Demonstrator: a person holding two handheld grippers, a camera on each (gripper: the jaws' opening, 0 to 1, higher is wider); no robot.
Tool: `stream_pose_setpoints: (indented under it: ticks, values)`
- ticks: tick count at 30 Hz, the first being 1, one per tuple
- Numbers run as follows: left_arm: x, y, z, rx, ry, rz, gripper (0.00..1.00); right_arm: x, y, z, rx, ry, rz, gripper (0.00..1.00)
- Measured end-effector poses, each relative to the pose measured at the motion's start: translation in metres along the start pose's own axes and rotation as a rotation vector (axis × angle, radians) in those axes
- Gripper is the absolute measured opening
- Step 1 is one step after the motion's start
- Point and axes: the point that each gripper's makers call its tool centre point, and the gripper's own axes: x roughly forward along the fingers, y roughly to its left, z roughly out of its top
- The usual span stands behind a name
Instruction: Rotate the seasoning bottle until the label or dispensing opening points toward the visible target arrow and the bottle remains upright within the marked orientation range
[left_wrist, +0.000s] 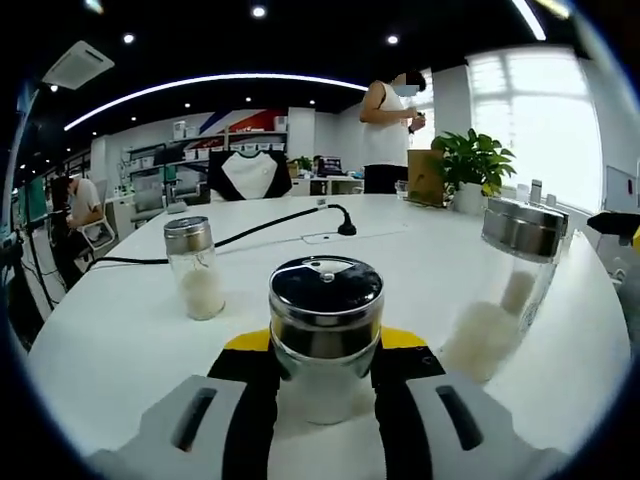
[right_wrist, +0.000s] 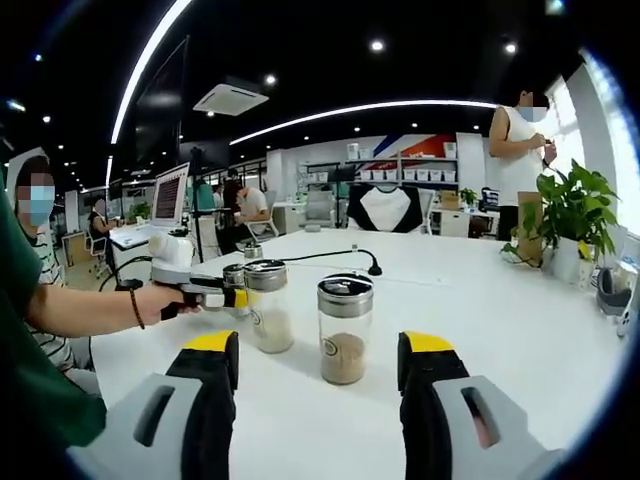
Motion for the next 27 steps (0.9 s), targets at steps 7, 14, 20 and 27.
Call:
stream_pose_setpoints:
  ticks: [7,14,20,27]
  values:
    - [-0.014,-0.012,-0.003,-0.002,0.005,-0.017,0.37,0.001,0.002,-0.006,0.005,0.021,0.008,0.69]
    - [-0.022,-0.018,-0.007,0.002,0.006,-0.028,0.37,0.002,0.006,-0.009,-0.003,0.031,0.017,0.76]
    - [-0.022,-0.018,-0.008,-0.004,0.012,-0.015,0.37,0.003,0.01,-0.016,-0.001,0.057,0.03,0.79]
    - [-0.022,-0.017,-0.009,-0.017,0.003,-0.01,0.37,0.002,0.008,-0.015,0.007,0.049,0.02,0.82]
